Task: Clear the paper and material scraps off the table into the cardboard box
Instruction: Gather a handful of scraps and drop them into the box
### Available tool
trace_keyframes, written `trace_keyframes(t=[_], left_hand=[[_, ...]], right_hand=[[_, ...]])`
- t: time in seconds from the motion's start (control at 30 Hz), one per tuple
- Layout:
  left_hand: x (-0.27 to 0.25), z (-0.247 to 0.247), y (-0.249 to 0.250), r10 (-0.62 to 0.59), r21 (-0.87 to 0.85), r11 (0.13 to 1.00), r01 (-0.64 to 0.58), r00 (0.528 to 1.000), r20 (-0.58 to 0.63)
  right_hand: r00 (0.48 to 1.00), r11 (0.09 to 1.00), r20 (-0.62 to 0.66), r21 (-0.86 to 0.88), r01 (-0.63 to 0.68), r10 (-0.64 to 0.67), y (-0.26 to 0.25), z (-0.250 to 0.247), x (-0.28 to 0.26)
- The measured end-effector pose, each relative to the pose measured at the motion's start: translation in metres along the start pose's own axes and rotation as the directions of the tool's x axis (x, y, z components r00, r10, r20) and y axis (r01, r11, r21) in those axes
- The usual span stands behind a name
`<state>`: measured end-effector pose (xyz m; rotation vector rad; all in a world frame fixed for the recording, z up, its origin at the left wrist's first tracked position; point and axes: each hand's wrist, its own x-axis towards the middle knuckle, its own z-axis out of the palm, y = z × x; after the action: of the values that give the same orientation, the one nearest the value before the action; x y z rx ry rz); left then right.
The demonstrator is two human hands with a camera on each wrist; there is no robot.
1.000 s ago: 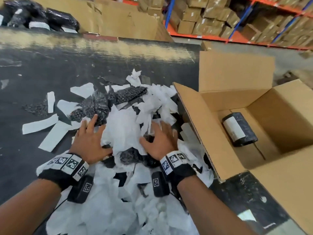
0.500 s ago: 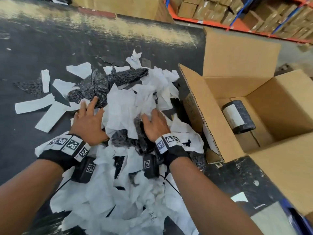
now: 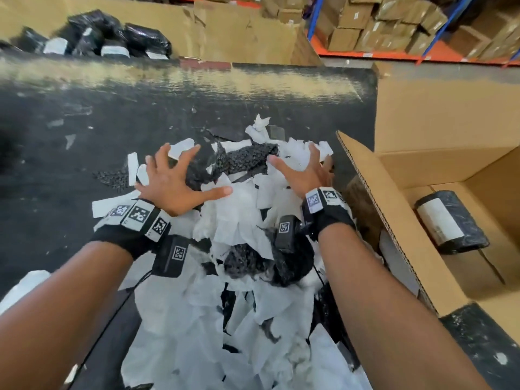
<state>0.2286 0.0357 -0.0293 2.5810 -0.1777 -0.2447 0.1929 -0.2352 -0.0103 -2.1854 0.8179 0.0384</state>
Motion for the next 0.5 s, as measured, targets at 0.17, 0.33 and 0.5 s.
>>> trace_keyframes(t=[0.17, 0.33, 0.5], left_hand=[[0.038, 0.036, 0.017, -0.088, 0.225, 0.974, 0.017, 0.947, 0.31], [0.038, 0.065, 0.024, -0.021, 0.376, 0.92, -0.107, 0.947, 0.321], [0.033, 0.063, 0.02, 0.15, 0.065, 0.985, -0.162, 0.977, 0.152]], right_hand=[[0.954, 0.982, 0.298, -0.186, 0.031, 0.026, -0.019, 0.045, 0.04], [0.915, 0.763, 0.378, -0.546, 0.345, -0.143, -0.017, 0.078, 0.046], [0.914, 0.854, 0.329, -0.378, 0.357, -0.237, -0.022, 0.077, 0.027]])
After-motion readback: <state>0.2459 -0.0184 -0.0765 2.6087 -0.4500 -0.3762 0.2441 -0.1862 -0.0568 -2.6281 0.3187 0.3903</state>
